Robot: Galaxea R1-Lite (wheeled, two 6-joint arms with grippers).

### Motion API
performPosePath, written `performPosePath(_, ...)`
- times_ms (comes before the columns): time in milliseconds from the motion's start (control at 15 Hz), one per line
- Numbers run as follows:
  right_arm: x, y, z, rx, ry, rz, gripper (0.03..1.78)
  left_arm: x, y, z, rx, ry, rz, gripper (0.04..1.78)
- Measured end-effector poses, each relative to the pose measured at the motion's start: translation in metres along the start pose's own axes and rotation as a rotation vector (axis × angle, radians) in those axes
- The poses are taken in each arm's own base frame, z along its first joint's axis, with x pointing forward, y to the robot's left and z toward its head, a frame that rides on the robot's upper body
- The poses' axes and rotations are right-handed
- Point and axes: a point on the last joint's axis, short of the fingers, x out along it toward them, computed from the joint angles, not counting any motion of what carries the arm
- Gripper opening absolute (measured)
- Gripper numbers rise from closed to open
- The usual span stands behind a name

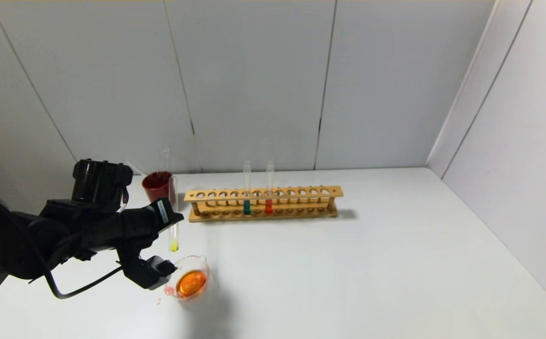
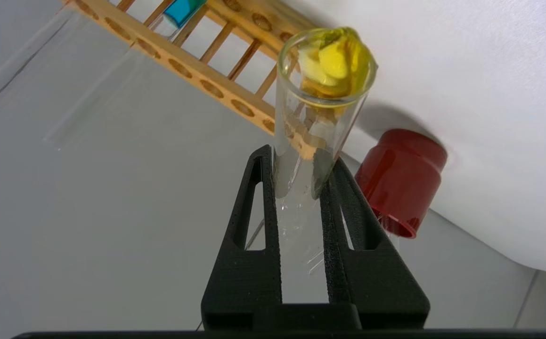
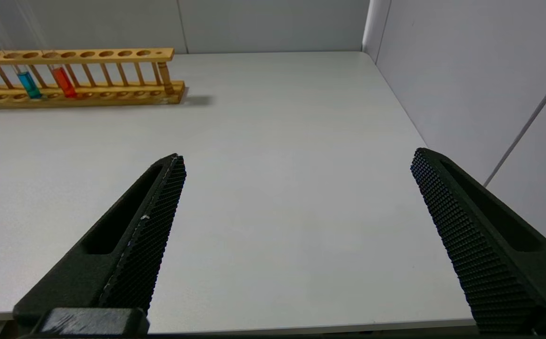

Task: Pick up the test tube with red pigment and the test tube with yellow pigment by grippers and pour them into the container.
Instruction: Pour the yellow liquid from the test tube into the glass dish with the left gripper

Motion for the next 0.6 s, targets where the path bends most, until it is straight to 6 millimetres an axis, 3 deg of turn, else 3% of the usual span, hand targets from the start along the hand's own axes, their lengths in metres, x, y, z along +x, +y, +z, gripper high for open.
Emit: performPosePath(600,0.0,0.0,0.0,0.0,0.0,0.0,1.75,-0.0016,-0.0002,0.0028,0.005,0.007,0.009,0.3)
